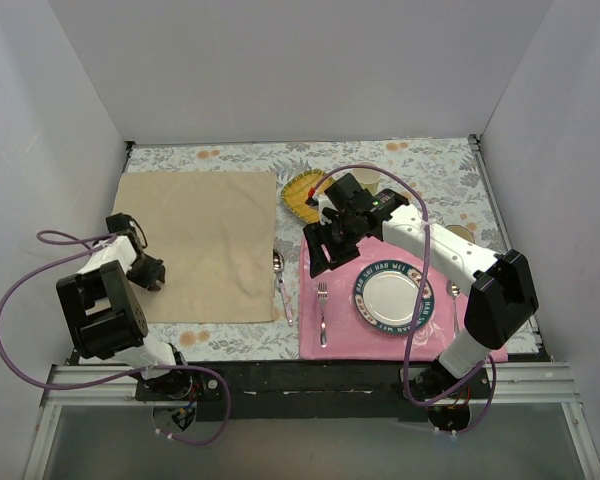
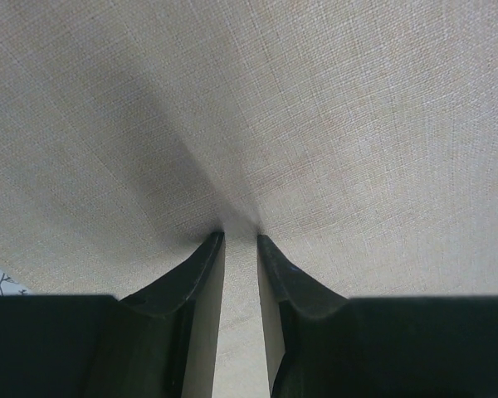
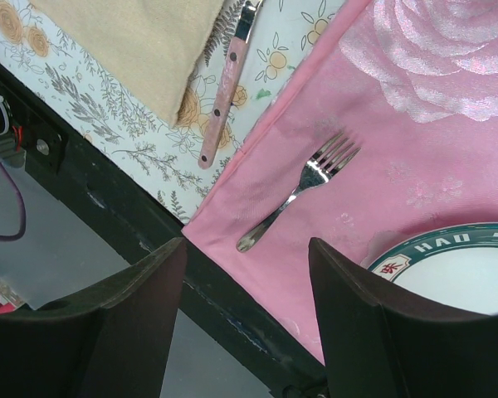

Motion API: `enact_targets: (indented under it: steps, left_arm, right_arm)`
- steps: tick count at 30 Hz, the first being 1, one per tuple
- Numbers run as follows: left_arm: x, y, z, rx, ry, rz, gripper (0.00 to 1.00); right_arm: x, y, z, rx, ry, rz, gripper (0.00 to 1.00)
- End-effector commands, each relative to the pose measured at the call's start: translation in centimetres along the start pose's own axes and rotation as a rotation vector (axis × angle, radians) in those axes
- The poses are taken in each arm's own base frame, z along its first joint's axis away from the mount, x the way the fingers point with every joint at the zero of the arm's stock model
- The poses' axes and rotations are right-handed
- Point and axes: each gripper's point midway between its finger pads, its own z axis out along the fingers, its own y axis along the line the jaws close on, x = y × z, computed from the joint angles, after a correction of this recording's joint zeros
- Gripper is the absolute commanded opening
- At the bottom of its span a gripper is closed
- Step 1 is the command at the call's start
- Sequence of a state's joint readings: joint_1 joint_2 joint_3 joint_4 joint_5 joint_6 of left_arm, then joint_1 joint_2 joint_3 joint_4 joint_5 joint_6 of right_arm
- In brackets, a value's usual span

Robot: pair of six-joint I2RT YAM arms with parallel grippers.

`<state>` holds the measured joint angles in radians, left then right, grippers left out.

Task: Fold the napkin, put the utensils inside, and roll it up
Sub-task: Flatten the napkin out

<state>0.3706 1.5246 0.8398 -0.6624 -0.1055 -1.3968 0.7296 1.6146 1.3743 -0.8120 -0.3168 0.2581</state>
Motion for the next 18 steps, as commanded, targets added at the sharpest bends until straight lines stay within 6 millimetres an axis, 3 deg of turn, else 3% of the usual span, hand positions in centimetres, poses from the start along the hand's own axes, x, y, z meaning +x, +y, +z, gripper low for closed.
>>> enact_targets:
  steps: [1,4,8,11,12,14,16,17,18]
  left_arm:
    - [-1.2,2.3,0.8,-0.109,-0.038,0.037,0.23]
    - [-2.0,1.9,0.2,-0.098,-0.061,0.038,0.23]
    - [-2.5,0.4,-2.1,-0.025,-0.063,0.031,0.25]
    - [-2.4,-0.7,-4.7,0.062,-0.07,0.013,0.37]
    - [-1.6,-1.6,-6.2,0.136,-0.067,0.023,0.42]
    - [-0.1,-2.6,-7.4,0.173,-0.063,0.057,0.49]
    - [3.4,-4.6,-9.2,0.22,-0.075,0.171,0.52]
    - [6.2,-6.0,-10.1,0.258,-0.054,0.224,0.53]
    - [8.0,-6.2,-10.9,0.27,-0.039,0.258,0.54]
  right_arm:
    - [-0.1,0.3,-0.1,-0.016,-0.009,-0.023,0.68]
    - [0.0,0.3,0.0,-0.02,-0.003,-0.018,0.68]
    - [-0.1,0.4,0.0,-0.02,-0.008,-0.023,0.68]
    - [0.0,0.3,-0.1,-0.019,-0.007,-0.024,0.69]
    - [0.1,0.4,-0.1,-0.025,-0.007,-0.028,0.69]
    - [0.3,0.5,0.0,-0.035,-0.007,-0.041,0.71]
    - [0.6,0.6,-0.1,-0.049,-0.003,-0.053,0.72]
    - [0.7,0.7,-0.2,-0.049,-0.001,-0.057,0.72]
    - [0.7,0.7,-0.3,-0.05,0.0,-0.058,0.73]
